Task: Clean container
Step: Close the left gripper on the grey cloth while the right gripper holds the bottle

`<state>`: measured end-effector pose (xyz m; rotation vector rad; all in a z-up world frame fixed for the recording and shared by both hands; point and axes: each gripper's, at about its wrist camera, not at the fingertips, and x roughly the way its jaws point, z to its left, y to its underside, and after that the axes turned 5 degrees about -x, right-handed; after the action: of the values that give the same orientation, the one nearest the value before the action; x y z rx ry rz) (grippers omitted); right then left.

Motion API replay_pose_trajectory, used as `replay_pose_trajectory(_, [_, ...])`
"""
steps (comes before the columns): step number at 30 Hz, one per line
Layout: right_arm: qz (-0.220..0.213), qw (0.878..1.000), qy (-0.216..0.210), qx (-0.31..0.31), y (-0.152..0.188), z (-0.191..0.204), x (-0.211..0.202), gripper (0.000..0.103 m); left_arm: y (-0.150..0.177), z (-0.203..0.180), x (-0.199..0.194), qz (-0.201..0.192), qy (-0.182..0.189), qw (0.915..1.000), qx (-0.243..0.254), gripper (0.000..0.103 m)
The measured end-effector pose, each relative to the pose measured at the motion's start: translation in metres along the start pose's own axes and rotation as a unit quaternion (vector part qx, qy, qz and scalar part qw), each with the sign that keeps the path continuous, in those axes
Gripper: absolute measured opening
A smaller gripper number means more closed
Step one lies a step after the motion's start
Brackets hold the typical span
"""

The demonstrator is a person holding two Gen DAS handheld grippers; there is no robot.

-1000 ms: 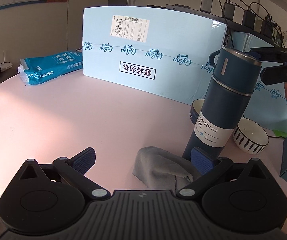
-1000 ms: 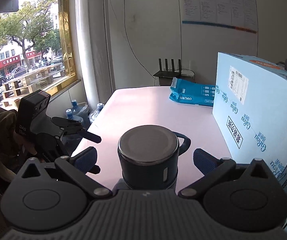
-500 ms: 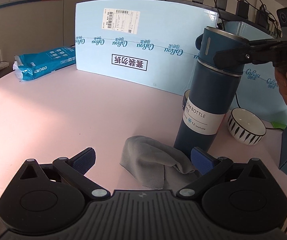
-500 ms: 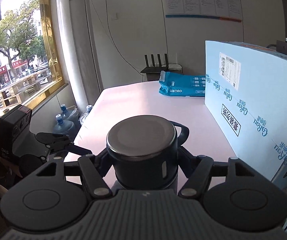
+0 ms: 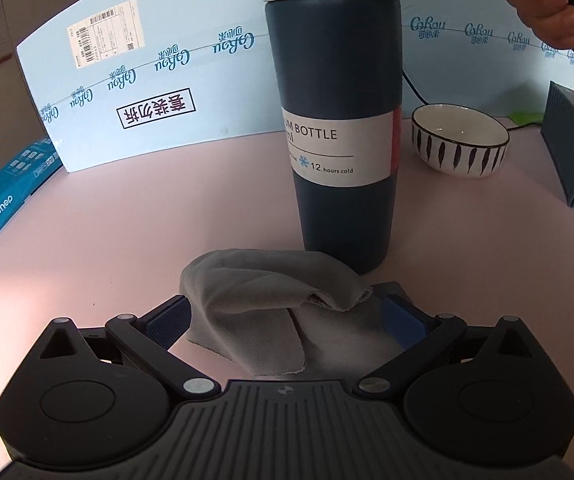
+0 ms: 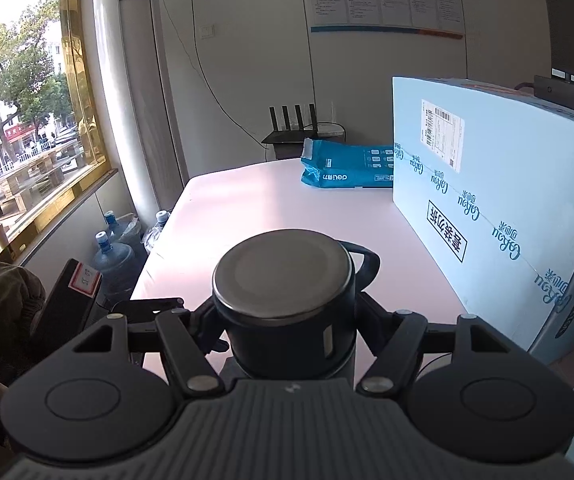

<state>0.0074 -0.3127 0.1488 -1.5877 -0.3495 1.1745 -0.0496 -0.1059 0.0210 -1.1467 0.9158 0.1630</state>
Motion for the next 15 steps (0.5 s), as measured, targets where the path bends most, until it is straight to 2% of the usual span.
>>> replay_pose_trajectory(6, [-0.008, 1.000, 0.008, 0.012, 0.000, 0.001, 0.000, 0.071, -0.001, -0.005, 0.012, 0.007, -0.010, 0.9999, 0.009, 0.102])
replay_pose_trajectory(8, [-0.011, 1.000, 0.011, 0.014, 0.000, 0.002, 0.001, 0.071, -0.002, -0.003, 0.015, 0.003, -0.018, 0.9998, 0.004, 0.089])
replay_pose_trajectory(10, [-0.012, 1.000, 0.012, 0.017, 0.001, 0.001, 0.001, 0.071, -0.003, 0.000, 0.017, 0.002, -0.019, 0.9998, -0.012, 0.053])
replay_pose_trajectory(11, [-0.012, 1.000, 0.013, 0.019, 0.002, 0.000, 0.001, 0.071, -0.003, 0.002, 0.017, 0.003, -0.017, 0.9996, -0.021, 0.045])
replay_pose_trajectory(12, [-0.012, 1.000, 0.013, 0.020, 0.002, 0.000, 0.001, 0.071, -0.004, 0.004, 0.017, 0.003, -0.015, 0.9994, -0.030, 0.031])
replay_pose_trajectory(13, [-0.012, 1.000, 0.014, 0.021, 0.001, 0.002, 0.000, 0.071, -0.005, 0.006, 0.016, 0.000, -0.014, 0.9992, -0.037, 0.024])
replay_pose_trajectory(15, [-0.011, 1.000, 0.013, 0.025, 0.001, 0.003, -0.001, 0.071, -0.007, 0.010, 0.013, -0.006, -0.012, 0.9986, -0.052, 0.019])
